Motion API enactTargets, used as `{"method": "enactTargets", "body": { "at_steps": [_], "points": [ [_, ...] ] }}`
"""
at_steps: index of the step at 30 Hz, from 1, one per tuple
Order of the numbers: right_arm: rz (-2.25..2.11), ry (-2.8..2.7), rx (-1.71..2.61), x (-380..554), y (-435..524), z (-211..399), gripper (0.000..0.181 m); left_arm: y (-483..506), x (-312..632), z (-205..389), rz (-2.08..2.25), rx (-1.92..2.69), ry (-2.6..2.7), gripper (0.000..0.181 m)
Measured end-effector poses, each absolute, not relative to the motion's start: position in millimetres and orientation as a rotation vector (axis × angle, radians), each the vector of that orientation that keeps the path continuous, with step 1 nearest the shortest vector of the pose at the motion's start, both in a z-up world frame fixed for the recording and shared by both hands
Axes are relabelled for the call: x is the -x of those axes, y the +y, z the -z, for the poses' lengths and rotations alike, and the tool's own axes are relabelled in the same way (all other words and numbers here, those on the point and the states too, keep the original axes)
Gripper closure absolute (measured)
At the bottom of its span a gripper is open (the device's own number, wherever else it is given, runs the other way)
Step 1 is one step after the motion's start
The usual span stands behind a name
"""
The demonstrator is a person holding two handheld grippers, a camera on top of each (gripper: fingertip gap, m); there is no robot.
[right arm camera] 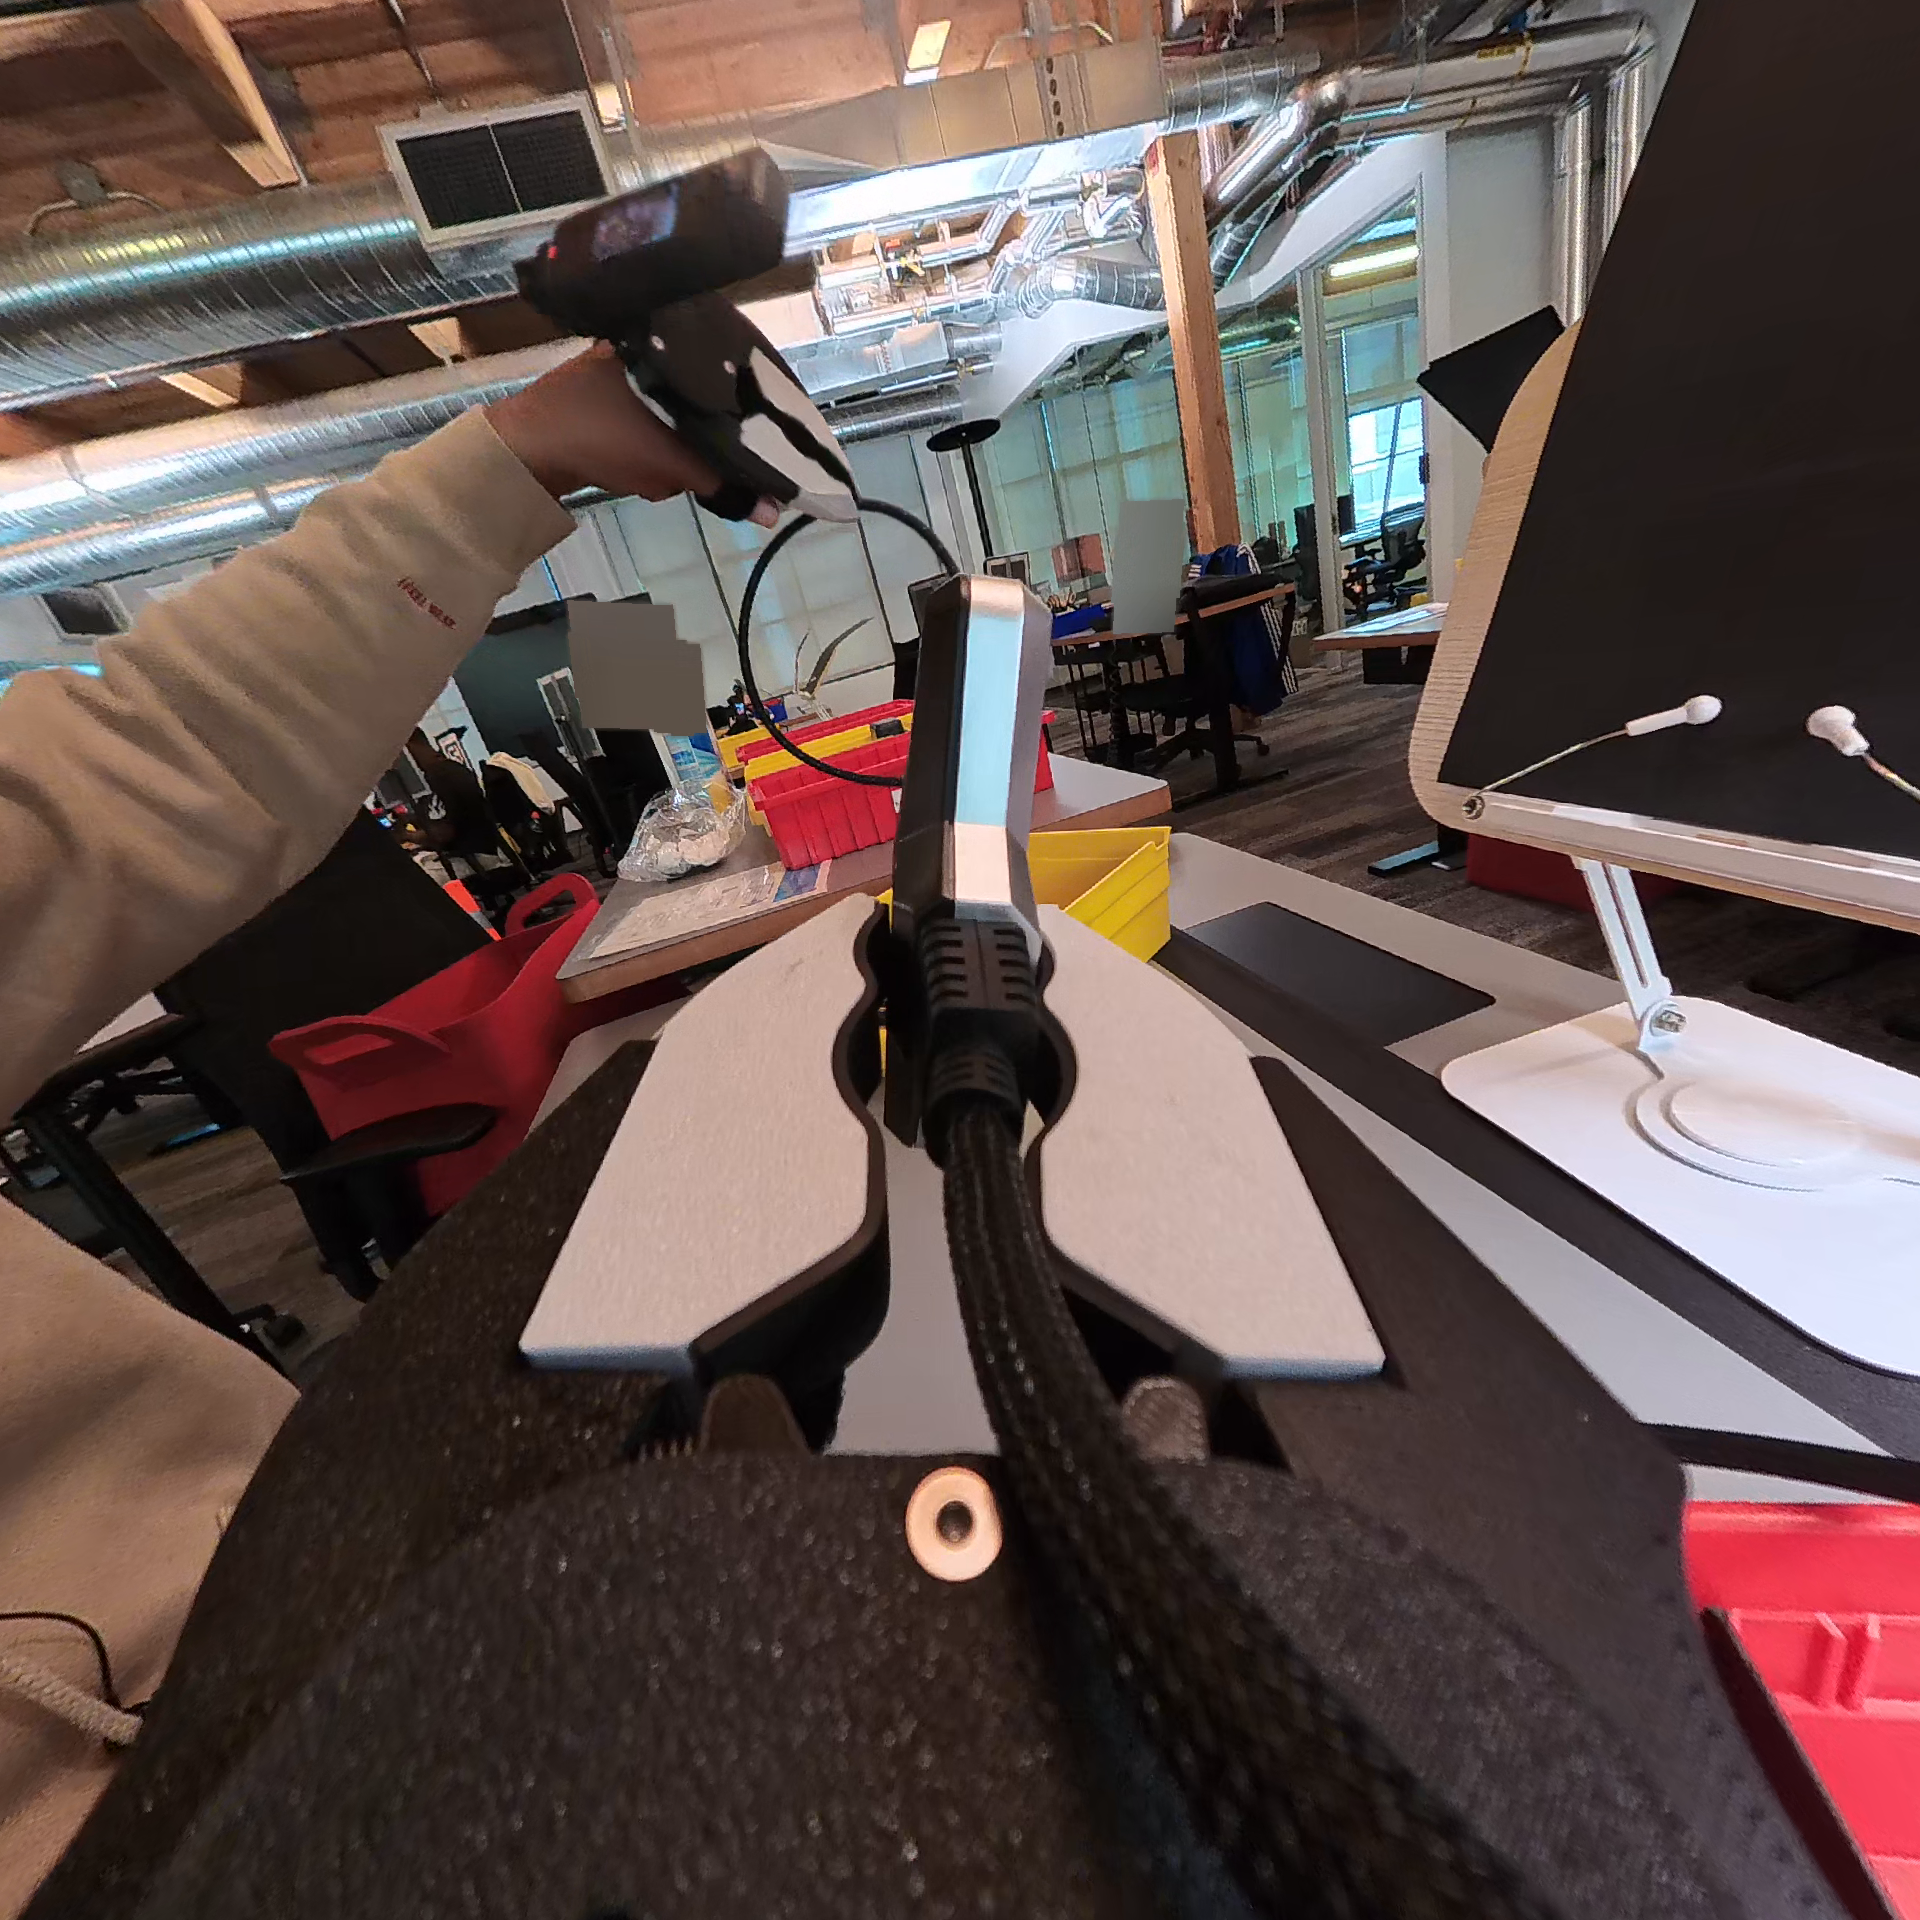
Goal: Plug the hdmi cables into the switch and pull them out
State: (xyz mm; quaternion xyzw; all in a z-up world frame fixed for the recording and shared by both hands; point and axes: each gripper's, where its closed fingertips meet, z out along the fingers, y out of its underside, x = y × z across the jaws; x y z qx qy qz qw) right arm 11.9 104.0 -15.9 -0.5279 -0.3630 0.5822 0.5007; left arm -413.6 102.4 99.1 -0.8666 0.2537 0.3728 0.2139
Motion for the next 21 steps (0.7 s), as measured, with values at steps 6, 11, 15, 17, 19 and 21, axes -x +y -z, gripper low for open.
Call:
{"method": "enactTargets", "body": {
  "at_steps": [6,11,15,17,19,21],
  "points": [
    [-1.413,-0.878,1.272,-11,104,16,0.158,103,308,-75,-0.556,2.253,0.863,0.174],
    [-1.41,-0.863,1.253,-19,104,10,0.158,74,205,1,0.168,2.274,0.909,0.174],
    [-1.422,-0.828,1.23,-31,106,3,0.158,56,177,114,0.567,2.389,0.778,0.174],
    [-1.429,-0.821,1.222,-35,107,1,0.158,50,180,167,0.64,2.443,0.712,0.174],
    [-1.433,-0.83,1.219,-36,106,2,0.158,46,184,205,0.662,2.454,0.674,0.174],
    [-1.438,-0.864,1.21,-34,104,6,0.158,41,188,228,0.649,2.474,0.671,0.174]
  ]
}}
